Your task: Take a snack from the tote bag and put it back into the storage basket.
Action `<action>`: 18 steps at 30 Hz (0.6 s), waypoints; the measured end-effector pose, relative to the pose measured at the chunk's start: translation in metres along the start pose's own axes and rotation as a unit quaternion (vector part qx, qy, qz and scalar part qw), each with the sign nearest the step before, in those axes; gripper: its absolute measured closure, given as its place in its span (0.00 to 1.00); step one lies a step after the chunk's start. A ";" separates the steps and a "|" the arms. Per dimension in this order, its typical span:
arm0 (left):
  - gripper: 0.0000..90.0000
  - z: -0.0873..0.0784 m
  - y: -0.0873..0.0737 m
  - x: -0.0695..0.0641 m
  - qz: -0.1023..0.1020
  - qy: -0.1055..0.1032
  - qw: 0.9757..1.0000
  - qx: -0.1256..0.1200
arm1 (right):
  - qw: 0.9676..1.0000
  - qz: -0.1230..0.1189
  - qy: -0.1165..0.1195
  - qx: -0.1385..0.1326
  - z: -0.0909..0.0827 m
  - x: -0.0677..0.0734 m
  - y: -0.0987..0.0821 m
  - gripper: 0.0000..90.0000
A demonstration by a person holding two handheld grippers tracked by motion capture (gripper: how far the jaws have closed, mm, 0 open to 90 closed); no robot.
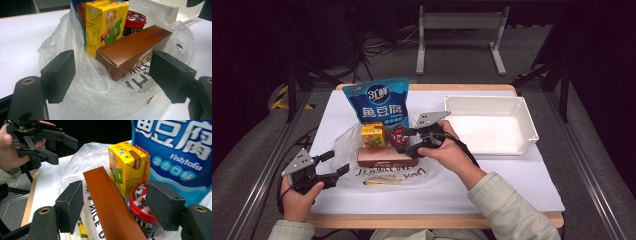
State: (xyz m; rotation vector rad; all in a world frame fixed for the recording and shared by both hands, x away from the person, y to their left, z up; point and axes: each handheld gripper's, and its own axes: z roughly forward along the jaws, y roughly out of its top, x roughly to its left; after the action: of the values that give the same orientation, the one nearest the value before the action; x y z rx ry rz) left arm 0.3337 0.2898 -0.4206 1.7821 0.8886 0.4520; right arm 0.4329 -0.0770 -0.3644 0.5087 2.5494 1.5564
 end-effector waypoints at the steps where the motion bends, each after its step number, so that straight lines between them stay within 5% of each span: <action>1: 0.23 -0.002 -0.001 0.001 -0.001 0.004 1.000 0.002 | 1.000 -0.003 0.003 0.001 0.003 -0.001 0.003 0.35; 18: 0.20 -0.006 -0.005 0.004 -0.006 0.035 0.999 0.024 | 0.999 -0.022 0.025 0.028 0.027 -0.004 0.016 0.37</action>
State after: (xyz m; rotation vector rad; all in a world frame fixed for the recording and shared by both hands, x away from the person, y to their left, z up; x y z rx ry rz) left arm 0.3308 0.2973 -0.4230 1.8125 0.9646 0.4912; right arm 0.4475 -0.0493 -0.3630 0.4224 2.6277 1.5063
